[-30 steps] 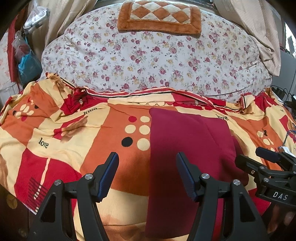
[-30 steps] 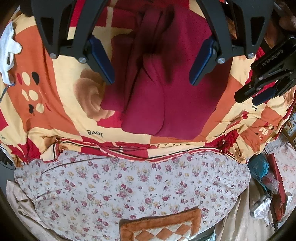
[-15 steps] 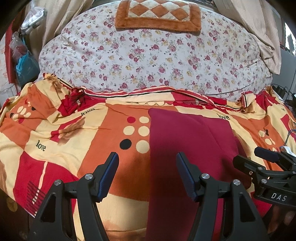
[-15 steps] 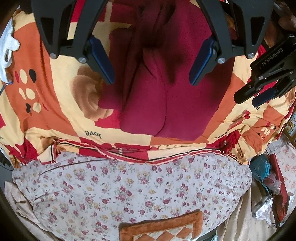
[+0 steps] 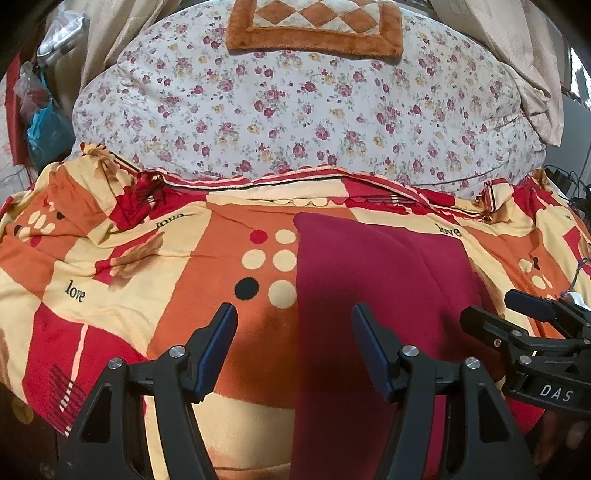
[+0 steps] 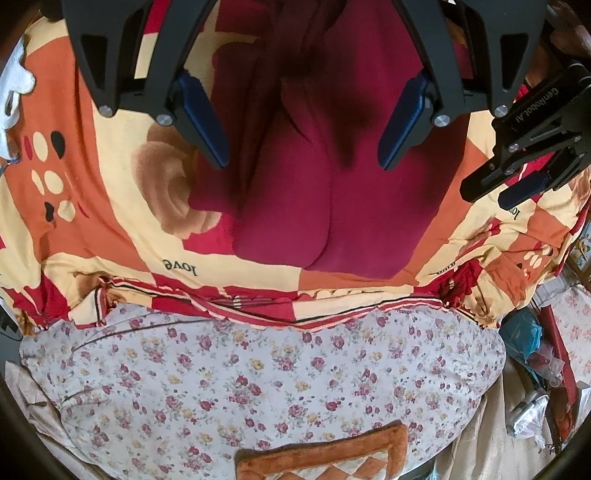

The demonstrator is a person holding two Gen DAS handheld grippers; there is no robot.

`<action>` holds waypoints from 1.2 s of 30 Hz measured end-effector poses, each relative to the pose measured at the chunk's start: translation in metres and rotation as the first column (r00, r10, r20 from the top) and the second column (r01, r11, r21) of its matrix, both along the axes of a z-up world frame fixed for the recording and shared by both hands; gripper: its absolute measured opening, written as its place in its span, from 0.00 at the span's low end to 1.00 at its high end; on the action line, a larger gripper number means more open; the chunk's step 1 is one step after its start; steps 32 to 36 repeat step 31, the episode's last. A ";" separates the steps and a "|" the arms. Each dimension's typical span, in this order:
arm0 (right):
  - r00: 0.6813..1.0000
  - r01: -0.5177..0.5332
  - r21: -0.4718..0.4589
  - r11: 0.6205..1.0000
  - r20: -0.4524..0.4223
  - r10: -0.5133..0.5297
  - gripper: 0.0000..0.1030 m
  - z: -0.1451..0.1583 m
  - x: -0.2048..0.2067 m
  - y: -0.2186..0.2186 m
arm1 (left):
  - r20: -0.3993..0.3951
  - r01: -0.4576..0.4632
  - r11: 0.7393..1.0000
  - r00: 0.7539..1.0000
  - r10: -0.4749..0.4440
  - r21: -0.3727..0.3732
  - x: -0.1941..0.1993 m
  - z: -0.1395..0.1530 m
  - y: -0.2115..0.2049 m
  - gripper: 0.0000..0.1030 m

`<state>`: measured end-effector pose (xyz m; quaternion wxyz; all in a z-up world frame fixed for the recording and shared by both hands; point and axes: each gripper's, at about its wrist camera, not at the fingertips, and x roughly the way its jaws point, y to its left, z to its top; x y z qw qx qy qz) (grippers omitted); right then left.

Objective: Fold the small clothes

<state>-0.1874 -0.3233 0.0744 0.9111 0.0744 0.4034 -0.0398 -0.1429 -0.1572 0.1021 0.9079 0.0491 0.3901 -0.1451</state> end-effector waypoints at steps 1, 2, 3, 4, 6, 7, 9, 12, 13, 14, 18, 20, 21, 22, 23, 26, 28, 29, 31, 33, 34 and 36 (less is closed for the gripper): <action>1.000 0.000 -0.001 1.000 -0.001 0.000 0.83 0.000 0.001 0.001 | -0.002 0.000 1.000 1.000 0.000 0.000 0.001 0.000 0.000 0.42; 1.000 -0.001 -0.001 1.000 -0.002 0.001 0.83 -0.001 0.001 0.001 | -0.003 0.000 1.000 1.000 0.000 0.000 0.002 -0.001 0.000 0.42; 1.000 -0.001 0.001 1.000 -0.003 0.001 0.83 -0.001 0.002 0.001 | -0.005 0.000 1.000 1.000 0.000 0.000 0.002 -0.001 0.000 0.42; 1.000 -0.001 0.002 1.000 -0.004 0.001 0.83 -0.001 0.002 0.001 | -0.006 0.001 1.000 1.000 -0.001 0.000 0.003 -0.001 -0.001 0.42; 1.000 0.001 0.002 1.000 -0.004 -0.001 0.83 -0.001 0.003 0.001 | -0.004 0.003 1.000 1.000 -0.003 0.000 0.003 -0.001 -0.001 0.42; 1.000 0.002 0.002 1.000 -0.005 -0.002 0.83 -0.001 0.003 0.001 | -0.003 0.003 1.000 1.000 -0.003 0.000 0.003 -0.001 -0.002 0.42; 1.000 0.005 0.002 1.000 -0.006 -0.005 0.83 -0.001 0.004 0.001 | -0.003 0.006 1.000 1.000 -0.006 0.001 0.005 -0.001 -0.003 0.42; 1.000 0.006 0.000 1.000 -0.009 -0.006 0.83 -0.002 0.004 0.001 | -0.003 0.009 1.000 1.000 -0.009 -0.004 0.005 -0.002 -0.004 0.42; 1.000 0.005 0.000 1.000 -0.010 -0.005 0.83 -0.002 0.005 0.001 | -0.003 0.009 1.000 1.000 -0.009 -0.005 0.005 -0.002 -0.004 0.42; 1.000 0.004 -0.002 1.000 -0.010 -0.004 0.83 -0.002 0.004 0.001 | -0.004 0.009 1.000 1.000 -0.009 -0.004 0.005 -0.002 -0.004 0.42; 1.000 -0.003 -0.003 1.000 -0.014 0.003 0.83 -0.003 0.005 0.004 | -0.007 0.009 1.000 1.000 -0.009 -0.003 0.004 -0.002 -0.004 0.42; 1.000 -0.004 -0.005 1.000 -0.016 0.003 0.83 -0.003 0.005 0.004 | -0.006 0.009 1.000 1.000 -0.009 -0.004 0.004 -0.002 -0.005 0.42; 1.000 -0.004 -0.005 1.000 -0.018 0.004 0.83 -0.003 0.005 0.004 | -0.004 0.009 1.000 1.000 -0.009 -0.003 0.004 -0.002 -0.005 0.42; 1.000 -0.005 -0.005 1.000 -0.018 0.004 0.83 -0.003 0.006 0.004 | -0.005 0.010 1.000 1.000 -0.010 -0.004 0.004 -0.002 -0.005 0.42; 1.000 -0.004 -0.004 1.000 -0.019 0.004 0.83 -0.003 0.006 0.004 | -0.004 0.011 1.000 1.000 -0.011 -0.006 0.004 -0.001 -0.005 0.42; 1.000 -0.003 -0.005 1.000 -0.023 0.003 0.83 -0.004 0.007 0.004 | 0.007 0.011 1.000 1.000 -0.011 -0.005 0.004 -0.001 -0.005 0.42; 1.000 -0.002 -0.005 1.000 -0.023 0.002 0.83 -0.004 0.007 0.003 | 0.010 0.012 1.000 1.000 -0.012 -0.008 0.005 -0.001 -0.003 0.42; 1.000 -0.002 -0.004 1.000 -0.024 0.002 0.83 -0.004 0.007 0.003 | 0.010 0.009 1.000 1.000 -0.009 -0.005 0.005 -0.001 -0.003 0.42; 1.000 -0.003 0.000 1.000 -0.019 0.003 0.83 -0.004 0.008 0.000 | 0.005 0.007 1.000 1.000 -0.007 -0.006 0.008 -0.001 -0.001 0.42; 1.000 -0.003 0.000 1.000 -0.019 0.003 0.83 -0.004 0.008 0.000 | 0.005 0.007 1.000 1.000 -0.007 -0.006 0.008 -0.001 -0.001 0.42; 1.000 -0.003 0.000 1.000 -0.019 0.003 0.83 -0.004 0.008 0.000 | 0.005 0.007 1.000 1.000 -0.007 -0.006 0.008 -0.001 -0.001 0.42; 1.000 -0.003 0.000 1.000 -0.019 0.003 0.83 -0.004 0.008 0.000 | 0.005 0.007 1.000 1.000 -0.007 -0.006 0.008 -0.001 -0.001 0.42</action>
